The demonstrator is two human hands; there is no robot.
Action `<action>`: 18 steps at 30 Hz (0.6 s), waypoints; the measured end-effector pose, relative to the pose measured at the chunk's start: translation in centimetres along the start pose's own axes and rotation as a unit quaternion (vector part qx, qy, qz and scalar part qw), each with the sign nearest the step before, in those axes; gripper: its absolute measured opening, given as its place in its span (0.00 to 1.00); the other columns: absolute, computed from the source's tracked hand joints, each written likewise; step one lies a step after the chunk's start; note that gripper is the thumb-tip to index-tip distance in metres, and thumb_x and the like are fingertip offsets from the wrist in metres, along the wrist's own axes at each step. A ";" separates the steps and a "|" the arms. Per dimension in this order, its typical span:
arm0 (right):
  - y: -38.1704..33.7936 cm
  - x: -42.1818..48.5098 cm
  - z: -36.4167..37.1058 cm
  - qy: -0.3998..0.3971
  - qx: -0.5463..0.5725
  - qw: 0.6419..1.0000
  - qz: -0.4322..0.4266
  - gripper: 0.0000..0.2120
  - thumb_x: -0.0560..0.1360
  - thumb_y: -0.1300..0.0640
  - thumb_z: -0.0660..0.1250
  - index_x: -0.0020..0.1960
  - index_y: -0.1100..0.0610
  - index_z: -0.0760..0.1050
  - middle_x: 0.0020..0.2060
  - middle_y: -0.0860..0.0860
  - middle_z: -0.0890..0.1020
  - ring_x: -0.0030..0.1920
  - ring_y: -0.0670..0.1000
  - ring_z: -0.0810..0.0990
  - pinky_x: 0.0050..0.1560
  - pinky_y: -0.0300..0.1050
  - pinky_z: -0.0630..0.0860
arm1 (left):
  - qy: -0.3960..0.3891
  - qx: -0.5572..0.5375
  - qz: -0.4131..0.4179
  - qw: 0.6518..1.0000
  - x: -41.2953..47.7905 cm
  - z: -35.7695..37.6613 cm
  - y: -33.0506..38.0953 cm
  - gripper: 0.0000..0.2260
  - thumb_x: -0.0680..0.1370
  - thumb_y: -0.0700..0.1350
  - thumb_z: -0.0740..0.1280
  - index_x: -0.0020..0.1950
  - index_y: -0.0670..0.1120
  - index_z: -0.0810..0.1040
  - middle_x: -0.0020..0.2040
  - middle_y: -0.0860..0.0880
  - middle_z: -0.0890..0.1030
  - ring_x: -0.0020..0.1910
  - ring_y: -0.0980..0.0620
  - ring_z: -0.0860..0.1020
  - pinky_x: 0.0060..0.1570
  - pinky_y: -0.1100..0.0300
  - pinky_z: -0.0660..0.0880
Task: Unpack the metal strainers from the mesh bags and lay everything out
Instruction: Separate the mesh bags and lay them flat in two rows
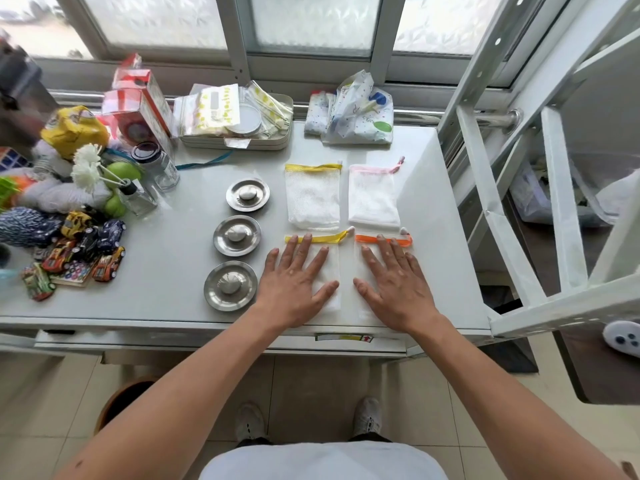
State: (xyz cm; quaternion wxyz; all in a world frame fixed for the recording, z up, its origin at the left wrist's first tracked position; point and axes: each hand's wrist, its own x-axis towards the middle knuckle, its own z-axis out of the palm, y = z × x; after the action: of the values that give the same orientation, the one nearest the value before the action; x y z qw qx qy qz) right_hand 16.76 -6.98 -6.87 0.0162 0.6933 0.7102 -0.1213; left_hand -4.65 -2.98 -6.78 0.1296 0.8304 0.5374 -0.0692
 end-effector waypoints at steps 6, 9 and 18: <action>0.0 -0.3 0.1 -0.006 -0.012 1.000 -0.010 0.34 0.78 0.34 0.45 0.80 0.44 0.43 0.80 0.49 0.40 0.79 0.51 0.38 0.78 0.52 0.40 | 0.004 0.021 0.015 1.000 -0.2 0.2 -0.3 0.33 0.77 0.69 0.40 0.78 0.58 0.38 0.79 0.50 0.35 0.77 0.48 0.33 0.75 0.42 0.39; -0.2 -0.3 0.0 -0.007 -0.007 1.000 -0.015 0.33 0.78 0.35 0.46 0.80 0.45 0.44 0.80 0.49 0.40 0.79 0.52 0.39 0.78 0.52 0.40 | 0.002 0.026 0.017 1.000 -0.3 0.2 -0.6 0.32 0.76 0.69 0.39 0.78 0.58 0.37 0.79 0.51 0.34 0.77 0.49 0.33 0.75 0.42 0.38; -0.1 2.8 -2.6 0.071 0.028 0.997 0.006 0.30 0.80 0.38 0.48 0.78 0.51 0.56 0.80 0.52 0.52 0.80 0.54 0.44 0.78 0.54 0.48 | 0.058 -0.012 0.036 0.998 -1.1 -1.0 -0.1 0.32 0.78 0.68 0.38 0.79 0.57 0.43 0.80 0.50 0.41 0.78 0.50 0.38 0.76 0.45 0.40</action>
State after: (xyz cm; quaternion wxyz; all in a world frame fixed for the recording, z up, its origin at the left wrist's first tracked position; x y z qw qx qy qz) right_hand 16.97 -3.76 -4.90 -0.0533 0.7047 0.7015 -0.0917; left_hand -5.21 -3.63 -5.59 0.1108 0.8501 0.5147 -0.0096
